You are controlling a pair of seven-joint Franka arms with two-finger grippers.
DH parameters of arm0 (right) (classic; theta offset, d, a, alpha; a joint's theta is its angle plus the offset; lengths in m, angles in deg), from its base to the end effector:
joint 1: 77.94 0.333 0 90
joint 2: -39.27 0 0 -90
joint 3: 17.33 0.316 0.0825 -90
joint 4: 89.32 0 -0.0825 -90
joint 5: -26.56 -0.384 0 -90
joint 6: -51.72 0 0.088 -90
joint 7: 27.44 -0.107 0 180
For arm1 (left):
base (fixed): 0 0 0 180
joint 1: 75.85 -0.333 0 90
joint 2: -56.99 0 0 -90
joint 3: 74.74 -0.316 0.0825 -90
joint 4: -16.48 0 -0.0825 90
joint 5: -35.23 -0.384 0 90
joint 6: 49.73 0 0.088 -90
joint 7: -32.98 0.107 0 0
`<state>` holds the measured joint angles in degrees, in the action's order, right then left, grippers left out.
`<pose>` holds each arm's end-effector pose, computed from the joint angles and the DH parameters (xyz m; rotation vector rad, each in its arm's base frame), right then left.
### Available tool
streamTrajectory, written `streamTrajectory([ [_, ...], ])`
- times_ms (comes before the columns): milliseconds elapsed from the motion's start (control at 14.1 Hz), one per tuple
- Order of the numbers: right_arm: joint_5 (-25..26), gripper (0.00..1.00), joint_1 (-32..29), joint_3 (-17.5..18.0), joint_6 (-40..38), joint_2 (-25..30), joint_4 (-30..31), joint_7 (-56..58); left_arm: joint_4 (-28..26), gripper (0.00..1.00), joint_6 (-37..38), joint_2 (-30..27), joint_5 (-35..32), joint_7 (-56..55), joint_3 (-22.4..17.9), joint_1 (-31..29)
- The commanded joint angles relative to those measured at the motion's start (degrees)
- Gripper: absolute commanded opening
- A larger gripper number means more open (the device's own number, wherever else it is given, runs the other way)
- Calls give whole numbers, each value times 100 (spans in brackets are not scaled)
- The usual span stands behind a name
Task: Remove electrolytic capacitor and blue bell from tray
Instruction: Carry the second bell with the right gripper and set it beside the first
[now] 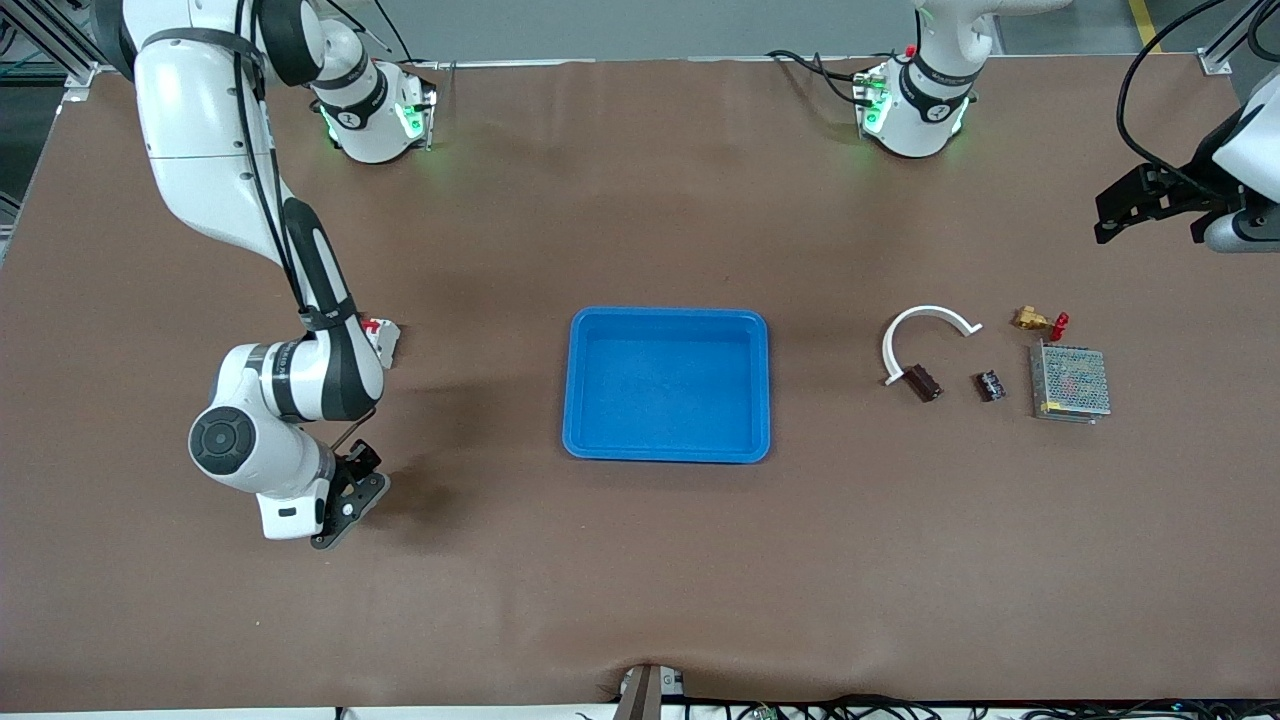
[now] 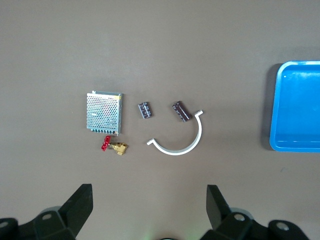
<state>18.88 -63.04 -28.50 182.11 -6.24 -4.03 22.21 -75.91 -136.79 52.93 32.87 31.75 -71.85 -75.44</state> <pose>0.7128 0.0734 0.2073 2.7937 1.3543 -0.0084 0.5263 -0.0268 0.6388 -3.0954 0.0531 0.0317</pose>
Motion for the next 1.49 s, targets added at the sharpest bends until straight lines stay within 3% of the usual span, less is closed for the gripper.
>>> streamTrajectory([
  [0, -50, 40, -136, 107, 75, 15, 110, 203, 81, 100, -4, 38, 43, 114, -8, 4],
  [781, -226, 43, -180, 221, 329, 15, 313, 203, 81, 100, -4, 64, 51, 114, -8, 4],
  [852, -234, 65, -180, 230, 329, 15, 304, 194, 81, 100, -4, 64, 43, 114, -8, 4],
  [923, -252, 72, -180, 221, 329, 15, 304, 194, 81, 100, -4, 64, 43, 114, -8, -5],
  [994, -261, 96, -189, 221, 329, 15, 304, 194, 81, 100, -4, 64, 51, 114, -8, -5],
  [1065, -261, 100, -206, 221, 329, 15, 304, 194, 81, 100, -4, 64, 51, 114, -8, 4],
  [1419, -270, 100, -180, 230, 137, 112, 208, 89, 81, 100, -4, 64, 51, 114, -8, 4],
])
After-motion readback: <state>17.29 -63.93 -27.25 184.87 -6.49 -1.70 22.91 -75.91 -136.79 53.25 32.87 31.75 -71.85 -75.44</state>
